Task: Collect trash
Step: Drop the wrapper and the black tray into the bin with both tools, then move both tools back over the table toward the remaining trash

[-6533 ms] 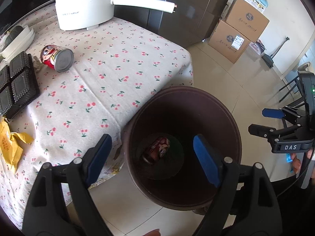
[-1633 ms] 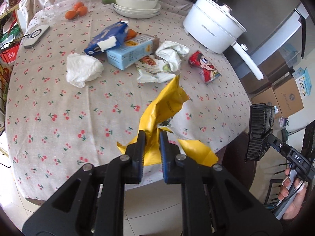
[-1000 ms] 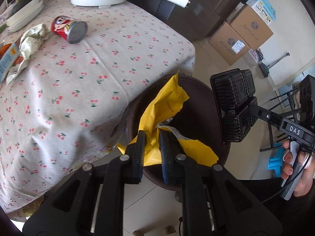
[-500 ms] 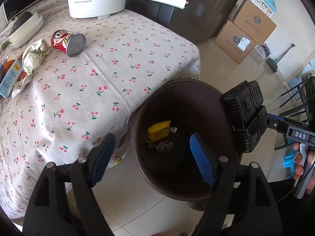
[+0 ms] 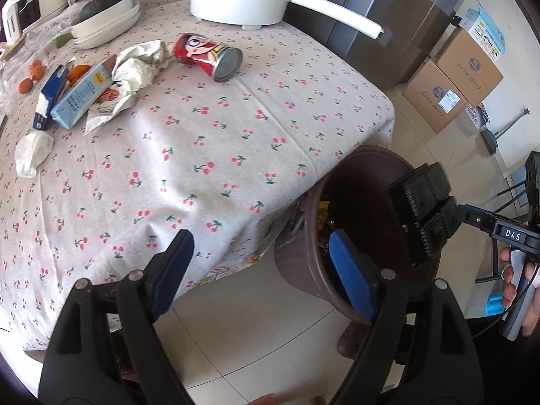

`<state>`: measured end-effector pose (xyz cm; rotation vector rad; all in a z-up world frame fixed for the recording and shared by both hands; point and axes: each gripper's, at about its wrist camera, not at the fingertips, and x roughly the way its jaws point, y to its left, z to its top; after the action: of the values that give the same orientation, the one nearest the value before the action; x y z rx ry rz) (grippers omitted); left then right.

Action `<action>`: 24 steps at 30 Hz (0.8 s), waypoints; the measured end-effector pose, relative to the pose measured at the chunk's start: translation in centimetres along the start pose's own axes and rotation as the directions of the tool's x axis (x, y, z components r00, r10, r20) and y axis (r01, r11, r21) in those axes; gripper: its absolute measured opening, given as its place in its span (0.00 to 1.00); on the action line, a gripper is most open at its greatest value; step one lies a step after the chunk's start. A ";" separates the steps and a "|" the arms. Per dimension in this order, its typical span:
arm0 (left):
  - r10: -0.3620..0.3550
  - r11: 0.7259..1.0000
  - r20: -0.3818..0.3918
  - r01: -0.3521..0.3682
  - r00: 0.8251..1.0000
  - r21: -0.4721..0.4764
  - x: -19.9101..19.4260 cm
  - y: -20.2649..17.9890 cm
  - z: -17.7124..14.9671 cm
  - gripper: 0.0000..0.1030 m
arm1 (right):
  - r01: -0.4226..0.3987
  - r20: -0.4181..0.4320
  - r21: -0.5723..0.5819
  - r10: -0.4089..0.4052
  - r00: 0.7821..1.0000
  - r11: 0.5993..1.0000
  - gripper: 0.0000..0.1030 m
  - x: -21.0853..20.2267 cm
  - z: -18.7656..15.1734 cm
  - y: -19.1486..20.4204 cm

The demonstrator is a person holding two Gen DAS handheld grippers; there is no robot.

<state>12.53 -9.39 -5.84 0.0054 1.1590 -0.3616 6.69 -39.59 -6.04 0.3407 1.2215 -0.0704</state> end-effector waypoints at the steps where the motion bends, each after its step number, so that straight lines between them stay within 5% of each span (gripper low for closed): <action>1: 0.005 1.000 0.002 -0.005 1.000 -0.013 -0.2 0.6 -0.1 0.81 | -0.004 0.000 0.006 0.004 1.000 1.000 0.69 0.1 0.1 0.3; 3: 0.017 0.999 0.005 -0.017 1.000 -0.036 -0.7 1.5 -0.3 0.82 | -0.011 0.011 0.008 0.011 1.000 1.000 0.75 0.1 0.3 0.9; 24: 0.134 0.966 0.009 -0.128 0.991 -0.224 -3.8 11.5 -1.8 0.90 | -0.005 0.013 -0.114 0.007 1.000 0.993 0.81 1.6 3.3 9.8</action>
<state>12.81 2.88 -5.24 -0.1177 1.1634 -0.1130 12.54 -31.04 -4.37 0.2436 1.2056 0.0028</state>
